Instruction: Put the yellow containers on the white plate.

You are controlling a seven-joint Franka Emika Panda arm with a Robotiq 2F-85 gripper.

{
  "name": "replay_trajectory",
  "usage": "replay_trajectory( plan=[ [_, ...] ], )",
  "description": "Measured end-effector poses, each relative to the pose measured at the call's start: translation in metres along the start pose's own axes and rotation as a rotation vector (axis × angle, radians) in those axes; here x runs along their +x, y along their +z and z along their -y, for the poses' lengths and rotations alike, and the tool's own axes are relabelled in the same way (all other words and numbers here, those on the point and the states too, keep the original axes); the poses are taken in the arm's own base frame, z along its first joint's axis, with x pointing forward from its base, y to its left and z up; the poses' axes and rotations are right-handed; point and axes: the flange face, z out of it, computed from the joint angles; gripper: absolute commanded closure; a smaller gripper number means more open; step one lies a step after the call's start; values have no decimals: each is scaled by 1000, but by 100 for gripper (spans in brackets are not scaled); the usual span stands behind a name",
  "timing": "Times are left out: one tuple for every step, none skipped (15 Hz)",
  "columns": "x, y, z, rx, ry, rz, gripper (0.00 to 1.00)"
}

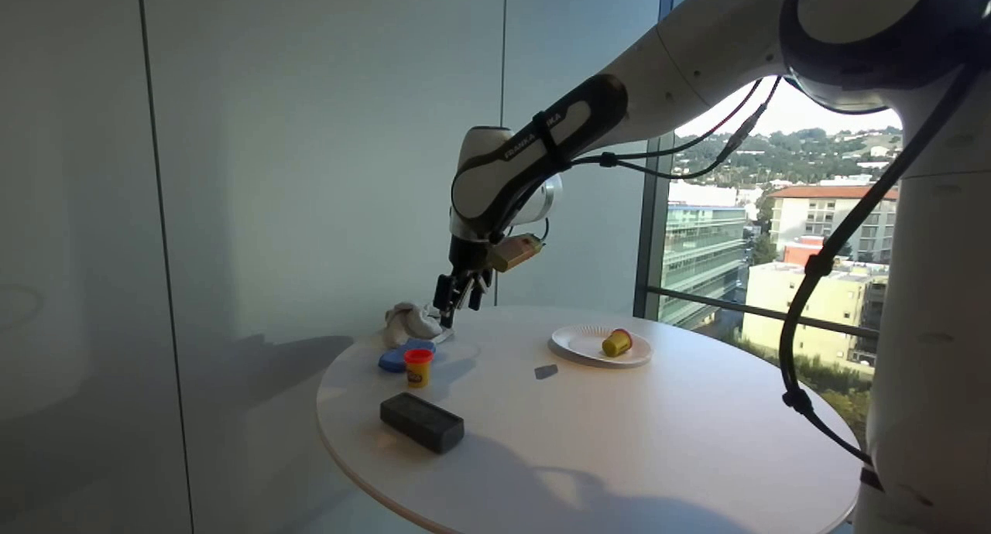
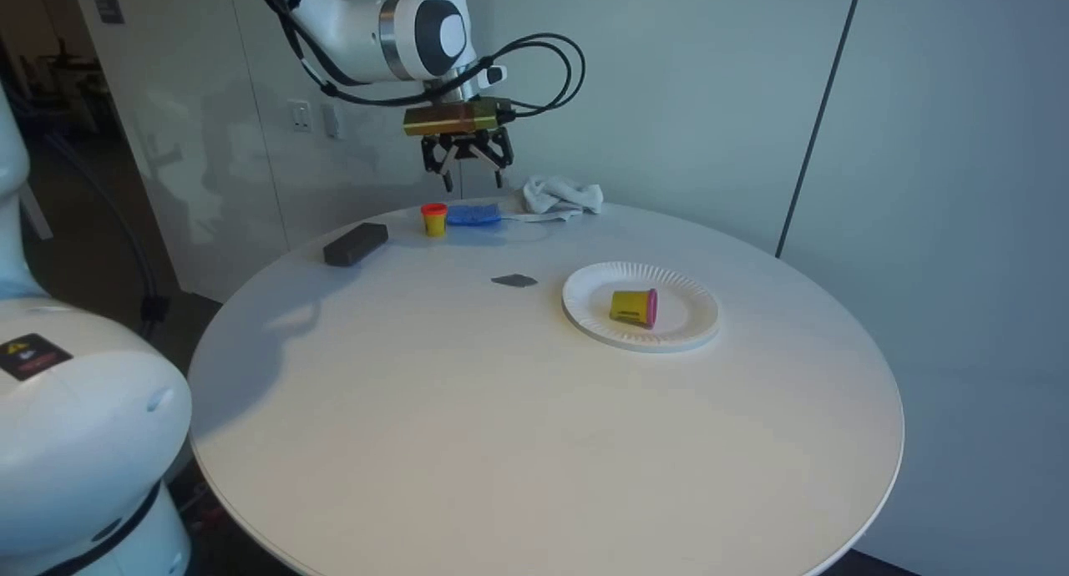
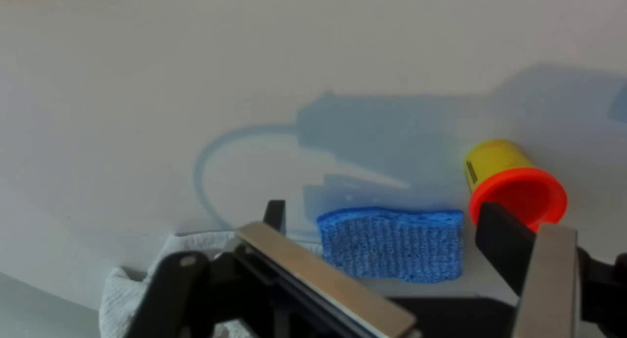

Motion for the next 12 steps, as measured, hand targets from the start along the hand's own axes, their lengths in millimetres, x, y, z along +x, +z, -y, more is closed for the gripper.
replay_trajectory(
  plan=[
    [5,-4,8,32,-38,-20,0],
    [9,-7,15,65,-77,-38,0],
    [13,-10,22,99,-118,-56,0],
    [16,-11,29,131,-158,-71,0],
    [18,-11,35,165,-199,-83,0],
    [19,-9,42,201,-242,-87,0],
    [19,-5,47,230,-283,-81,0],
    [19,0,50,253,-319,-66,0],
    [18,5,53,270,-348,-45,0],
    [17,12,54,283,-367,-22,0],
    [17,19,55,293,-383,-1,0],
    [17,26,55,293,-397,21,0]
  ],
)
